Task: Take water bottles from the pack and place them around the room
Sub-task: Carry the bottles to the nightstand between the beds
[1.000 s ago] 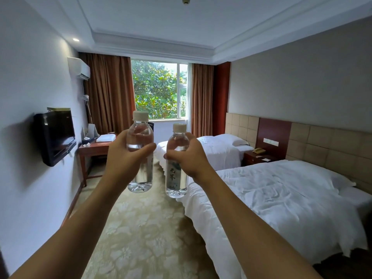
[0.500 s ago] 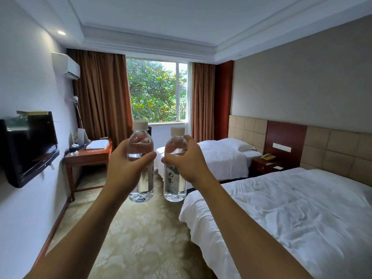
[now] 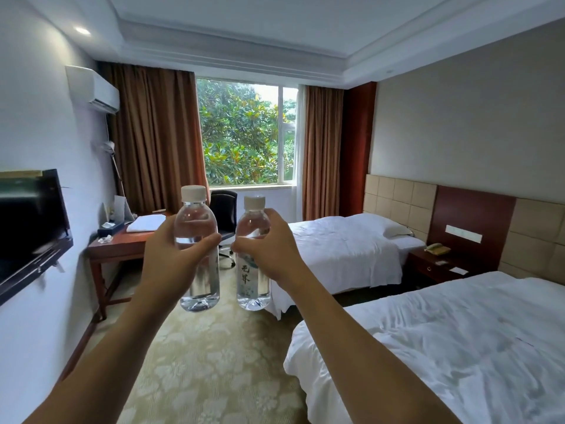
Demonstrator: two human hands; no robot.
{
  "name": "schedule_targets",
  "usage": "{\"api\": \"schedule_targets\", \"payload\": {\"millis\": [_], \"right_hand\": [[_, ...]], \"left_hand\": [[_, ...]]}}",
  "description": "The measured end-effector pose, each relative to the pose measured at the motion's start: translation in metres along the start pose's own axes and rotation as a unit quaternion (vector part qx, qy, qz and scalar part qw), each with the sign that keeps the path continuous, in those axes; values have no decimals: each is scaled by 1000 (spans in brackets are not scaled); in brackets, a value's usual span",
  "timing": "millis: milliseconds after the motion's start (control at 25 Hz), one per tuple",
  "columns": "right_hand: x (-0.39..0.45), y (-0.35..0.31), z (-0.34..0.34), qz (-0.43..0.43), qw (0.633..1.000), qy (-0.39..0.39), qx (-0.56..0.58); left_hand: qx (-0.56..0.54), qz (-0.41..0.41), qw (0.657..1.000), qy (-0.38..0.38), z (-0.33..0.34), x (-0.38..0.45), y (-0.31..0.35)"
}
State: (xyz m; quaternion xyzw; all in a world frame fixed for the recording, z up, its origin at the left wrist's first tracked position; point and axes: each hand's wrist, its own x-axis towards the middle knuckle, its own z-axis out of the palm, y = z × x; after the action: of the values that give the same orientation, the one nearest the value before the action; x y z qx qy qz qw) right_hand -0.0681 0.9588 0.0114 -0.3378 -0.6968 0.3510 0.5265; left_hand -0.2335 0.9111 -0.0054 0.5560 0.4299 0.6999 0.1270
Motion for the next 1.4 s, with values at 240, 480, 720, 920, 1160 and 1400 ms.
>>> {"api": "schedule_targets", "payload": {"millis": [240,480,720,920,1160,1400], "right_hand": [[122,71,91,7,1000,-8,-12],[250,110,166,4,1000,25,-9],[356,160,201,-5,999,33,-12],[455,237,219,-8,999,28,-21],[608,328,226,-13,999,27,-18],[729,385,248,-32,999,12,-22]], "left_hand": [[-3,3,1000,1,-32,114,-115],[-21,5,1000,-13,-65,246,-205],[-32,-16,999,-19,-60,339,-297],[-33,-8,999,-21,-31,410,-387],[-21,-3,1000,-7,14,519,-492],[-7,-13,1000,-3,29,619,-576]]}}
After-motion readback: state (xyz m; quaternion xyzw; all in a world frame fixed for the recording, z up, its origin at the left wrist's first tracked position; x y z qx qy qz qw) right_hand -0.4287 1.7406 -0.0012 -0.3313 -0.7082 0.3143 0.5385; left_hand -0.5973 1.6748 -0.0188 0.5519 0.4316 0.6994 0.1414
